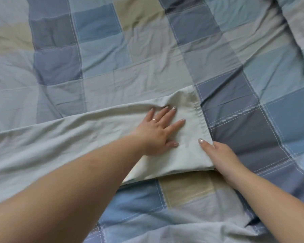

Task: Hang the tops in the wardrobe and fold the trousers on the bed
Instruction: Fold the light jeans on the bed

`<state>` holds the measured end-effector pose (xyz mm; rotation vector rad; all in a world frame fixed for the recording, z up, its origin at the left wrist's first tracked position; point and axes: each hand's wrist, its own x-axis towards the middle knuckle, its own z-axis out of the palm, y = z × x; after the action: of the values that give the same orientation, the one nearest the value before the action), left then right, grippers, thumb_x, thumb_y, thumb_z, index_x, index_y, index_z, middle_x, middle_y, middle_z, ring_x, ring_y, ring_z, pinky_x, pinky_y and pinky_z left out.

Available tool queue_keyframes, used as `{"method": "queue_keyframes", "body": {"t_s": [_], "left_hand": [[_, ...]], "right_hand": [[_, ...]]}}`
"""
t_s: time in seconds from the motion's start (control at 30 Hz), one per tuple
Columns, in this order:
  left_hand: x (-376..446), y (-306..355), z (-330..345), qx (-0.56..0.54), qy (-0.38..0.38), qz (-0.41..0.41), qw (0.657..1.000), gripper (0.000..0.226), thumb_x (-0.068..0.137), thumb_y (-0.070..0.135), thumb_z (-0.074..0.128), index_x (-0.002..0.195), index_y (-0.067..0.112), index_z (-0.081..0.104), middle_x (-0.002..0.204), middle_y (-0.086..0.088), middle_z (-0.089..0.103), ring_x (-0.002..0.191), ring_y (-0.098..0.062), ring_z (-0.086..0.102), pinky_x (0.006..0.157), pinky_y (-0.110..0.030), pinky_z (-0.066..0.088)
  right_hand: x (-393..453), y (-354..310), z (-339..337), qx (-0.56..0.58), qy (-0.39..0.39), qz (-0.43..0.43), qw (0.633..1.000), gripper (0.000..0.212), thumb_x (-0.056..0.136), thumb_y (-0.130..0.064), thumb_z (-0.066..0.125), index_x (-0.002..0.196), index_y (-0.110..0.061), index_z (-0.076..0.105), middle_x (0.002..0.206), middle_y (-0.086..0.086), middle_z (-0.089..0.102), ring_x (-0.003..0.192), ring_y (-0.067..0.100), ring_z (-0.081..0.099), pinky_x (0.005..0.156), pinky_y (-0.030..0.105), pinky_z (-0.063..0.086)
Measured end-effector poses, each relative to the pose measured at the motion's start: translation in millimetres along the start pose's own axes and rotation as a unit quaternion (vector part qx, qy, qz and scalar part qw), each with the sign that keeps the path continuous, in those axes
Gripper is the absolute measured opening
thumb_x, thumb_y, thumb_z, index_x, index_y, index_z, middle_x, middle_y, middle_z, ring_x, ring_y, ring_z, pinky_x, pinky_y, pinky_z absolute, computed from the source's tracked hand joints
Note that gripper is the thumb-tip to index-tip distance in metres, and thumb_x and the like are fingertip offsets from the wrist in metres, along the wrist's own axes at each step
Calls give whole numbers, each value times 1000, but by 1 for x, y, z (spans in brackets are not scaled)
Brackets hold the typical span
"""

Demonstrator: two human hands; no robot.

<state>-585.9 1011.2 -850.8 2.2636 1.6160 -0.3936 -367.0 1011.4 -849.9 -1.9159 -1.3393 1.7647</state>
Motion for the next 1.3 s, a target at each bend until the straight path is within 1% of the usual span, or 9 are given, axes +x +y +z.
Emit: {"method": "queue_keyframes", "body": {"t_s": [0.23,0.33,0.43,0.63,0.77,0.9,0.97,1.13,1.3], "left_hand": [[10,-79,-17,-29,34,-284,958,79,87,72,20,152,30,1,161,-9,-7,148,-26,-7,116,-52,-6],[-26,-59,-2,-23,145,-146,978,75,90,66,20,152,22,18,160,-14,9,148,-30,8,117,-55,3],[-57,-29,28,20,129,23,991,73,92,66,21,150,22,23,157,-12,19,146,-30,14,117,-52,8],[-90,-82,54,-12,72,-338,938,85,82,76,1,153,29,2,161,-8,-4,148,-23,-7,118,-49,-5],[-85,-58,50,-89,78,-342,932,78,87,69,13,153,29,3,161,-10,-9,147,-26,-10,117,-52,-6],[-96,2,40,-144,101,-140,974,69,94,56,36,152,29,13,161,-5,-1,148,-20,-7,119,-41,-4],[-93,35,24,-288,120,-130,941,59,95,49,45,148,28,30,159,1,18,147,-14,9,118,-31,7],[-71,69,-59,-685,111,-253,675,58,87,56,56,134,24,48,131,4,57,117,-9,55,99,-27,42],[-87,33,-138,-637,72,-310,702,83,72,45,78,141,20,37,128,-10,56,115,-27,58,97,-43,49]], "right_hand": [[14,10,1,-27,29,-43,998,61,84,-49,61,85,11,59,68,12,58,64,16,50,61,30,37],[15,14,-1,-22,31,-46,998,61,84,-49,61,83,13,57,68,8,54,63,15,47,60,30,35],[13,15,-1,-29,36,-45,998,61,83,-50,62,83,11,60,68,8,57,63,16,49,60,31,37],[14,12,-1,-29,50,-61,996,74,77,-55,61,88,17,56,68,23,55,66,15,45,62,32,34],[9,12,5,-13,56,-55,997,40,87,-37,64,81,3,66,78,17,70,73,15,55,63,25,42],[-17,-2,21,37,92,-83,992,17,89,-11,61,80,-25,64,86,-15,68,74,-1,61,63,9,46],[-39,-14,29,93,127,-112,981,27,87,-4,59,97,-28,63,94,-17,67,85,1,62,73,11,46],[-98,-52,57,42,100,-207,972,44,86,-5,61,121,-31,60,114,-17,62,104,-8,56,91,10,40],[-158,-95,80,-37,64,-274,959,47,81,3,58,121,-22,63,107,-9,57,94,-1,52,81,1,34]]}}
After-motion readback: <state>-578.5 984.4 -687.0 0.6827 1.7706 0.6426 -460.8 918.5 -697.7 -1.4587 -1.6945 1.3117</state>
